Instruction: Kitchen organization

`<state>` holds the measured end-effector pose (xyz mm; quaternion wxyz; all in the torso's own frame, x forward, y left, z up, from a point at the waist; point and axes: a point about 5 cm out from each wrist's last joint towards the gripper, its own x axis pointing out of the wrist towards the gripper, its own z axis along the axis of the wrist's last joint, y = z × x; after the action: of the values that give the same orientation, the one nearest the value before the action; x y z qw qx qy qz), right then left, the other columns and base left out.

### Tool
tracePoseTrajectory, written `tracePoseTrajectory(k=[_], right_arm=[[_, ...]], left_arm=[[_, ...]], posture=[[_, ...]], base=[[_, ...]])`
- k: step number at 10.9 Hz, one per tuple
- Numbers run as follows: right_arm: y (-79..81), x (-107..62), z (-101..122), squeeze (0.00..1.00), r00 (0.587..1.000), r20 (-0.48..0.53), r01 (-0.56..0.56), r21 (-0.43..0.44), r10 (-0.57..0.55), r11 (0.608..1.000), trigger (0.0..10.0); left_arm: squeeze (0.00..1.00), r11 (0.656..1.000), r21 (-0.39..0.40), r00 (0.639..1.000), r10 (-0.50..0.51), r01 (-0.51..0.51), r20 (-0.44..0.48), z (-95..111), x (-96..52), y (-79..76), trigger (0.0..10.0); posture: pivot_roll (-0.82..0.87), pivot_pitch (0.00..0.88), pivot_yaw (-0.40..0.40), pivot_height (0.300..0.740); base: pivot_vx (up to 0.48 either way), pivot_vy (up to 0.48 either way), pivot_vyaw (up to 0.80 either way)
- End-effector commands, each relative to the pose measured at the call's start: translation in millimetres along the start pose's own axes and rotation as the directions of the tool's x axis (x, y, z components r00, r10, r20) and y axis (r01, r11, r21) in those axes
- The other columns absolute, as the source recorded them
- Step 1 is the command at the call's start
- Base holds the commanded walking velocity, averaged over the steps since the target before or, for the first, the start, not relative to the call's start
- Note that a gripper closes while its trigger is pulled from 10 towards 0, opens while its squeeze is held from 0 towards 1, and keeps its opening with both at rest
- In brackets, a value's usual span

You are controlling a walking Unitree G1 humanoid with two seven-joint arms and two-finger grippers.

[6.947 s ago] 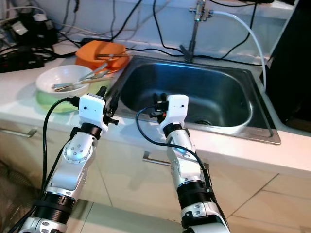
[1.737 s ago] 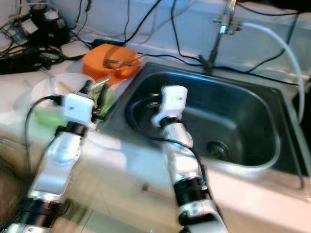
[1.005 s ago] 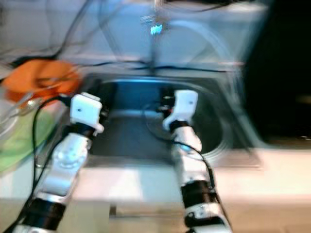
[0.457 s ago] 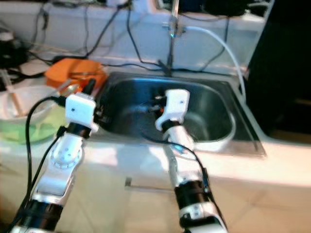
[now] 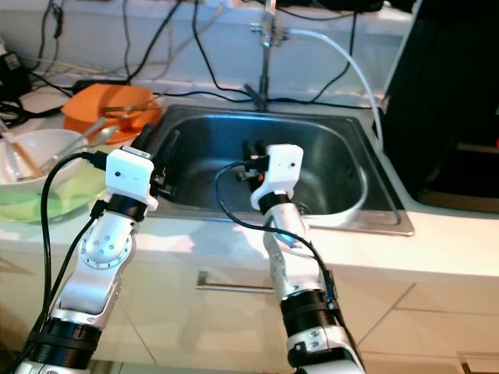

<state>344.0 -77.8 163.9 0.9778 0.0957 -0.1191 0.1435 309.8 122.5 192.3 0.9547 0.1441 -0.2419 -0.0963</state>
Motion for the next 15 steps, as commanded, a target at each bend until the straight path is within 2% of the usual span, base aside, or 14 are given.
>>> tracePoseTrajectory(k=[1, 2, 3, 6, 7, 8, 11, 12, 13, 14, 15], right_arm=[[0.3, 1.1, 1.2, 0.0, 1.0, -0.002, 0.001, 0.003, -0.001, 1.0, 10.0], [0.3, 0.9, 0.6, 0.0, 1.0, -0.003, 0.0, 0.001, 0.0, 1.0, 10.0], [0.3, 0.8, 0.5, 0.0, 1.0, -0.003, -0.001, 0.0, 0.001, 1.0, 10.0], [0.2, 0.8, 0.4, 0.0, 1.0, -0.003, -0.001, 0.001, 0.001, 1.0, 10.0], [0.7, 0.6, -0.2, 0.0, 1.0, -0.005, -0.001, 0.003, 0.001, 1.0, 10.0], [1.3, 0.0, -2.2, 0.0, 1.0, -0.011, 0.002, 0.008, -0.002, 1.0, 10.0], [-1.2, 0.7, -1.5, 0.0, 1.0, -0.012, 0.008, 0.005, -0.008, 1.0, 10.0], [-1.2, 0.9, -1.5, 0.0, 1.0, -0.012, 0.008, 0.005, -0.008, 1.0, 10.0], [-1.0, 1.0, -1.7, 0.0, 1.0, -0.012, 0.008, 0.006, -0.008, 1.0, 10.0], [-0.5, 1.3, -1.9, 0.0, 1.0, -0.013, 0.006, 0.007, -0.006, 1.0, 10.0], [-0.7, 1.6, -1.8, 0.0, 1.0, -0.013, 0.005, 0.008, -0.005, 1.0, 10.0]], left_arm=[[0.0, 1.0, 0.011, 1.0, -0.007, 0.007, -0.005, 0.2, 0.6, 1.0, 10.0], [0.0, 0.999, 0.049, 1.0, -0.021, 0.022, -0.023, -2.7, 1.3, 3.0, 10.0], [0.0, 0.988, 0.143, 0.997, -0.041, 0.051, -0.066, -9.3, 2.5, 10.1, 10.0], [0.0, 0.985, 0.161, 0.996, -0.045, 0.057, -0.078, -11.0, 2.8, 11.9, 10.0], [0.0, 0.952, 0.295, 0.99, -0.045, 0.083, -0.135, -16.7, 6.2, 24.4, 10.0], [0.0, 0.857, 0.508, 0.974, 0.029, 0.092, -0.225, -22.4, 14.4, 53.3, 10.0], [0.0, 0.824, 0.564, 0.957, 0.115, 0.058, -0.267, -24.8, 23.2, 73.7, 10.0], [1.0, 0.832, 0.552, 0.953, 0.12, 0.056, -0.277, -23.6, 25.3, 73.6, 10.0], [1.0, 0.825, 0.561, 0.95, 0.121, 0.065, -0.287, -24.6, 25.6, 73.2, 10.0], [0.51, 0.803, 0.591, 0.947, 0.122, 0.081, -0.296, -26.4, 26.6, 73.0, 10.0], [0.0, 0.799, 0.597, 0.945, 0.132, 0.078, -0.3, -26.4, 28.2, 74.7, 10.0]], posture=[[0.18, 0.011, -0.006, 0.74], [0.17, 0.003, -0.003, 0.74], [0.17, 0.0, 0.0, 0.74], [0.17, 0.0, 0.0, 0.74], [0.18, 0.0, 0.005, 0.74], [0.18, 0.0, 0.003, 0.74], [0.17, 0.0, 0.004, 0.74], [0.18, 0.0, 0.004, 0.74], [0.18, 0.0, 0.004, 0.74], [0.18, 0.0, 0.0, 0.74], [0.18, 0.0, 0.0, 0.74]], base=[[0.0, 0.0, 0.0], [0.0, 0.0, 0.0], [0.0, 0.0, 0.0], [0.0, 0.0, 0.0], [0.0, 0.0, 0.0], [0.0, 0.0, 0.0], [0.0, 0.0, 0.0], [0.0, 0.0, 0.0], [0.0, 0.0, 0.0], [0.0, 0.0, 0.0], [0.0, 0.0, 0.0]])
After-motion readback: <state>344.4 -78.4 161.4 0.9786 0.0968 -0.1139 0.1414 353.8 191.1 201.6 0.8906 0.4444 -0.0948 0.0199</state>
